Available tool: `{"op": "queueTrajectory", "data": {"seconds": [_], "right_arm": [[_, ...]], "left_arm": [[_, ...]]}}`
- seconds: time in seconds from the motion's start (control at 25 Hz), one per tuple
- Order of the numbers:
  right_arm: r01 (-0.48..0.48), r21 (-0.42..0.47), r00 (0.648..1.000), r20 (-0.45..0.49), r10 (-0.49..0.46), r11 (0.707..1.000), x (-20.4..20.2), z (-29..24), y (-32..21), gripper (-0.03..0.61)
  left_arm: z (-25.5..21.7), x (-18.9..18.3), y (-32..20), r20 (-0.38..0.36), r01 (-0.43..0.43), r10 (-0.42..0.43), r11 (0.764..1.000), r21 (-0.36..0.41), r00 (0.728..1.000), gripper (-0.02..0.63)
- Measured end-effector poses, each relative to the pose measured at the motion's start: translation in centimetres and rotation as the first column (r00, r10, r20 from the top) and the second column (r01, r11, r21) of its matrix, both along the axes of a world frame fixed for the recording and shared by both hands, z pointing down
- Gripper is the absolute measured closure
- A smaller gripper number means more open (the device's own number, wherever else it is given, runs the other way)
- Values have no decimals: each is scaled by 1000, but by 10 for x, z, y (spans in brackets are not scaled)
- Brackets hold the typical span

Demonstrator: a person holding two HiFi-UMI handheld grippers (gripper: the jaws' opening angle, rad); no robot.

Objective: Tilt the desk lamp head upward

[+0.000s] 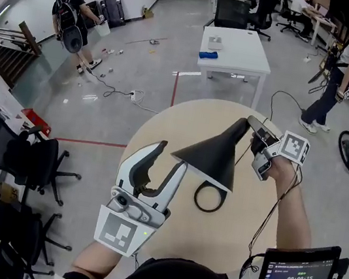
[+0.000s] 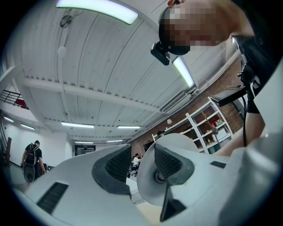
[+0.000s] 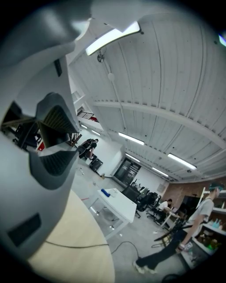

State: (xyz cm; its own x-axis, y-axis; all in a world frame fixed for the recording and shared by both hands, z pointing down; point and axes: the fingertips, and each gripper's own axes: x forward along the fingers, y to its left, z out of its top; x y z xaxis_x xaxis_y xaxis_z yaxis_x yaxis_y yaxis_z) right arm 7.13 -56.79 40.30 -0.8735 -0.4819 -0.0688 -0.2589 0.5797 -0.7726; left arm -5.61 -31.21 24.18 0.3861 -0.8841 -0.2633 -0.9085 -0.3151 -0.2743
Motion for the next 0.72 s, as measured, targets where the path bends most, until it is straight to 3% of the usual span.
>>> {"op": "queueTrajectory", "data": {"seconds": [0.12,0.72], "right_arm": [[-20,-46,998,54,23,999,6,6,-1,456],[-47,-129,986,153,67,991,6,19,-2,456]], "left_arm": [[-1,2,-1,9,-4,4,1000,-3,1000,443],[-18,5,-20,3,-17,17,1000,11,1000,443]]}}
